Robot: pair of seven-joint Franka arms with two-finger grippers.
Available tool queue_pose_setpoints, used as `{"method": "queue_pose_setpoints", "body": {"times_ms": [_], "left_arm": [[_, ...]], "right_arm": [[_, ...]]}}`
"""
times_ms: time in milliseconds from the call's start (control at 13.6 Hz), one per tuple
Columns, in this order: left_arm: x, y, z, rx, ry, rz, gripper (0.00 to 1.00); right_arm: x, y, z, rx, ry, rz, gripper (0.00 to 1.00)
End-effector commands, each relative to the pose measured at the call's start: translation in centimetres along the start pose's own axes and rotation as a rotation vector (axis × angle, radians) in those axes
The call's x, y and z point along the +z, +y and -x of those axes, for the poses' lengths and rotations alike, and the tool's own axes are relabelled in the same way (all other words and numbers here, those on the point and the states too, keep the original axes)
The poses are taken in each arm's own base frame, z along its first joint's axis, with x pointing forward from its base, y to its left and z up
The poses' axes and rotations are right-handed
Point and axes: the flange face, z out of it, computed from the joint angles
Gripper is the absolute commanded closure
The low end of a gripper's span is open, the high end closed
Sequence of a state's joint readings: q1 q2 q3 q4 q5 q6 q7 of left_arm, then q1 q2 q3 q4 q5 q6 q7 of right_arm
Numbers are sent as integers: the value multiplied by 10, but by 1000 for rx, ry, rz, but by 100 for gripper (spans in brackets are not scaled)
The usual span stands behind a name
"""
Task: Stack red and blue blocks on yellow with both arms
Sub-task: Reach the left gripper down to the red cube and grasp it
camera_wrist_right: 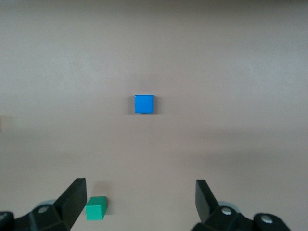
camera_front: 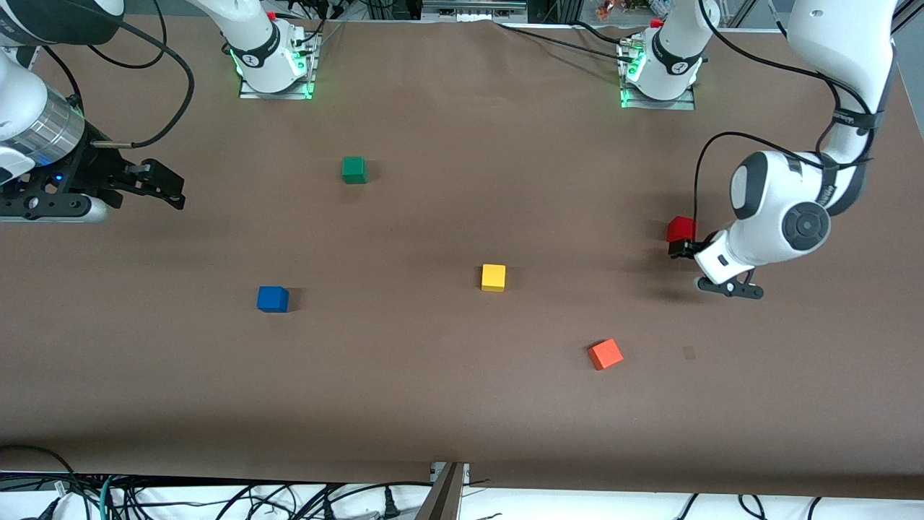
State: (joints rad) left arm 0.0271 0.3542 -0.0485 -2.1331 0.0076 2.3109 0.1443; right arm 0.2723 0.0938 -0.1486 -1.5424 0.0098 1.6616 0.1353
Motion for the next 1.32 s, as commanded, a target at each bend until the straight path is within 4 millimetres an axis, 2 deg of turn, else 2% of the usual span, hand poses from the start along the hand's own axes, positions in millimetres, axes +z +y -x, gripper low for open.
{"method": "queue_pose_setpoints", "body": {"times_ms": [0,147,220,294,661,881,954,1028,1101,1174,1248], "left_arm": [[6,-6,36,30,22,0,0],[5,-3,49,33,17,-1,0],[8,-2,55,35,10,0,0],[12,1,61,40,0,2,0],[34,12,78,55,5,1,0],[45,12,79,55,34,-3,0],[47,12,79,61,31,-2,13],[49,13,79,98,28,-2,47],[49,12,78,121,28,-2,87],[47,11,77,122,33,-3,100],[42,11,75,121,41,-5,100]], "right_arm": [[-2,-2,-5,-4,11,-4,0],[4,-3,-8,-9,3,-11,0],[18,-3,-12,-9,-21,-3,0],[21,-2,-14,-10,-27,5,0],[25,-5,-14,-5,-31,15,0],[29,0,-17,-3,-37,11,0],[30,-3,-17,-6,-38,16,0],[31,-3,-17,-6,-40,16,0],[31,-3,-17,-6,-39,13,0],[37,-4,-19,-6,-49,16,0],[39,-4,-20,-8,-52,18,0]]}}
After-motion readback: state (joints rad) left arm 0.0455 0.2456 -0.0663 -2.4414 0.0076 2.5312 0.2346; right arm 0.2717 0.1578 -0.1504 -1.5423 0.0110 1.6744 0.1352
